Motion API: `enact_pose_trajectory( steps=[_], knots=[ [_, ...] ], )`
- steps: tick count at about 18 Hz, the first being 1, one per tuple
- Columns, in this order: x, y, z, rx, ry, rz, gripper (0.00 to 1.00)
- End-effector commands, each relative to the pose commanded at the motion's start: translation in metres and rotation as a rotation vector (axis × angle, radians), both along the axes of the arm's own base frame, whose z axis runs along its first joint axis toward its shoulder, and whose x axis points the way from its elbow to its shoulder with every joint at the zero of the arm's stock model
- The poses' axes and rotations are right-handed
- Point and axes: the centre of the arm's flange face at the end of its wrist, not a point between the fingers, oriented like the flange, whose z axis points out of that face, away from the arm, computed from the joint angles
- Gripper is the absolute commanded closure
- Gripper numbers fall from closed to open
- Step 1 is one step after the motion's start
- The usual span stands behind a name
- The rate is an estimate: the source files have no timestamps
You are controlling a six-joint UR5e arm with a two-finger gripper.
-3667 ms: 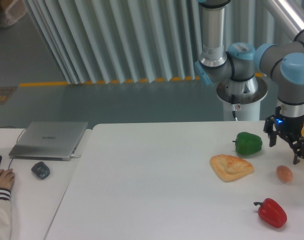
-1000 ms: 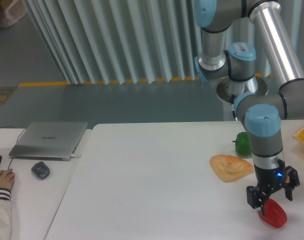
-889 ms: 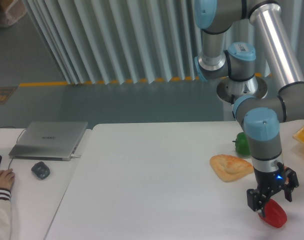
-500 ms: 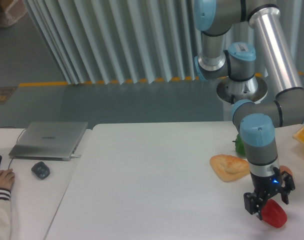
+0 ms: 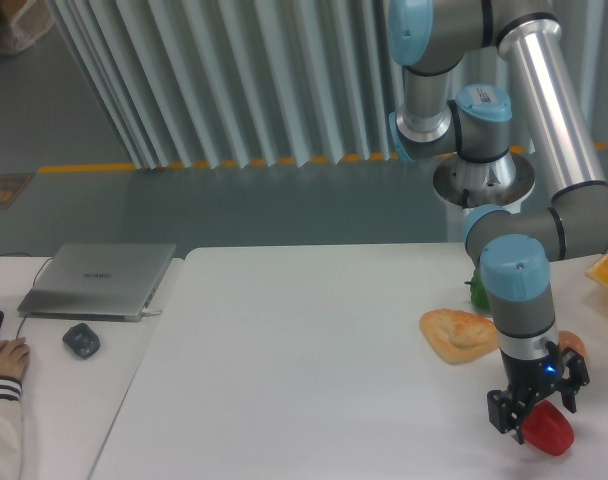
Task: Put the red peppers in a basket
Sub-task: 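Close the gripper around the red bell pepper's body, then lift the red pepper and carry it toward the yellow basket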
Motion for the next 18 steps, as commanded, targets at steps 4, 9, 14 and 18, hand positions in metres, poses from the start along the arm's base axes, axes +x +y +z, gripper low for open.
enact_pose_trajectory(
  steps=[4,9,14,18],
  knots=[
    [-0.002,-0.001,-0.001,0.0,0.0,0.003,0.09],
    [-0.002,-0.001,-0.003,-0.003,-0.003,0.003,0.3],
    [-0.001,-0.002,0.003,0.003,0.002,-0.002,0.37],
    [0.002,-0.003,0.027,0.016,0.027,-0.086,0.37]
  ],
)
